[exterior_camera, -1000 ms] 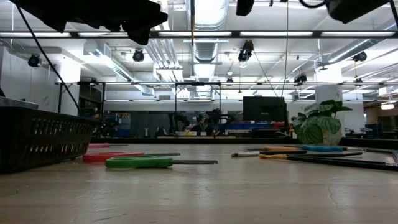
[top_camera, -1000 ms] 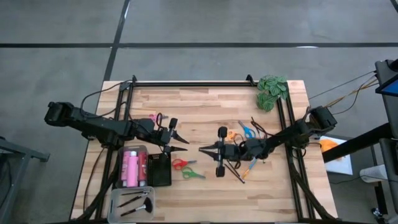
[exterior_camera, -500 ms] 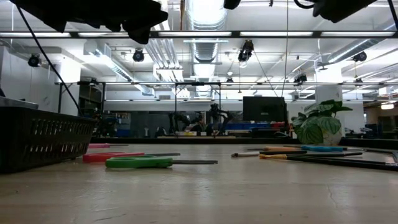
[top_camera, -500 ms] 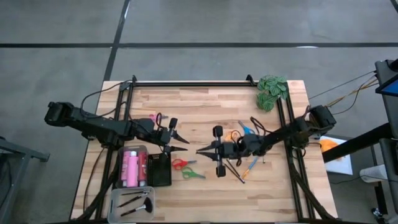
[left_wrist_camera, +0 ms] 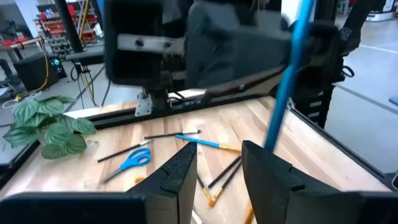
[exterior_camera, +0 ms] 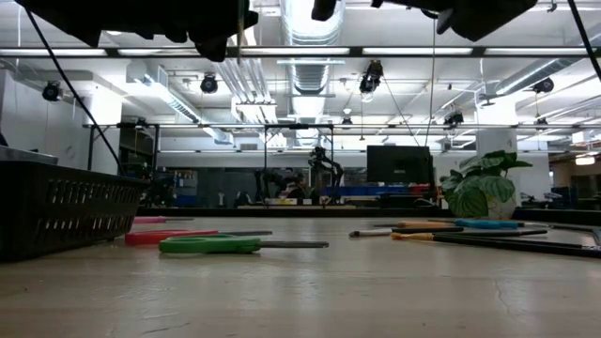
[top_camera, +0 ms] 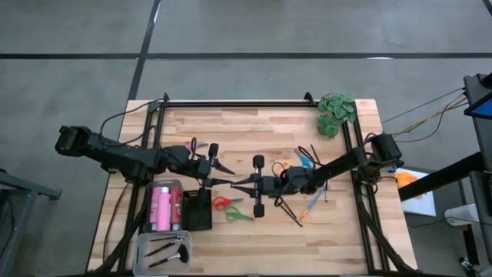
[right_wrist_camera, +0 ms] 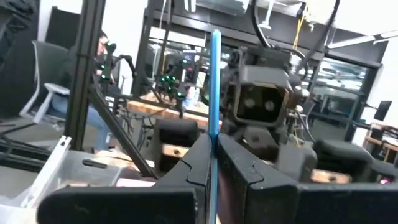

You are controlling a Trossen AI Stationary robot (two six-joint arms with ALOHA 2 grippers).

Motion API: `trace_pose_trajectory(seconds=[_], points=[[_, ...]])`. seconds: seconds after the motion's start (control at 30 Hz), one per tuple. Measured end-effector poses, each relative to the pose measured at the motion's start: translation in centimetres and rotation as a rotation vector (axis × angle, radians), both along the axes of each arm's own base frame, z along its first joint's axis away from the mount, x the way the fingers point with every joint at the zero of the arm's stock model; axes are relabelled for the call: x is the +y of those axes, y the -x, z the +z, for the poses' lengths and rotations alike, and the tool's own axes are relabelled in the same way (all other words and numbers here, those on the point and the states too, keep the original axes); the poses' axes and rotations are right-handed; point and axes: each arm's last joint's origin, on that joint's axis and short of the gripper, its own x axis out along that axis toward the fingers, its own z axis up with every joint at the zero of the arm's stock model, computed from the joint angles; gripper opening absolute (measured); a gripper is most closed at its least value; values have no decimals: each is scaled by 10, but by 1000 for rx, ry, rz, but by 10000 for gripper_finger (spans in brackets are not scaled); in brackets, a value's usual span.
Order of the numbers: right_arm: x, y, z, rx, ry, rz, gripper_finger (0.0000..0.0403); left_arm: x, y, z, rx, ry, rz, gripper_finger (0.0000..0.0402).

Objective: Pick & Place Paint Supplies
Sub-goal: Put the gold paint brush into the transparent bin

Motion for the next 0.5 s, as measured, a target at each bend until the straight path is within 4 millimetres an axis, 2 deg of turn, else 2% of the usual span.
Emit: trace_pose_trajectory(seconds=[0.37, 0.5], points=[[-2, 3, -11, 59, -57, 39, 14, 0, 0, -2, 24, 0, 2, 127], [-4, 3, -16, 95, -84, -27, 14, 0, 0, -3, 27, 0, 4, 127]])
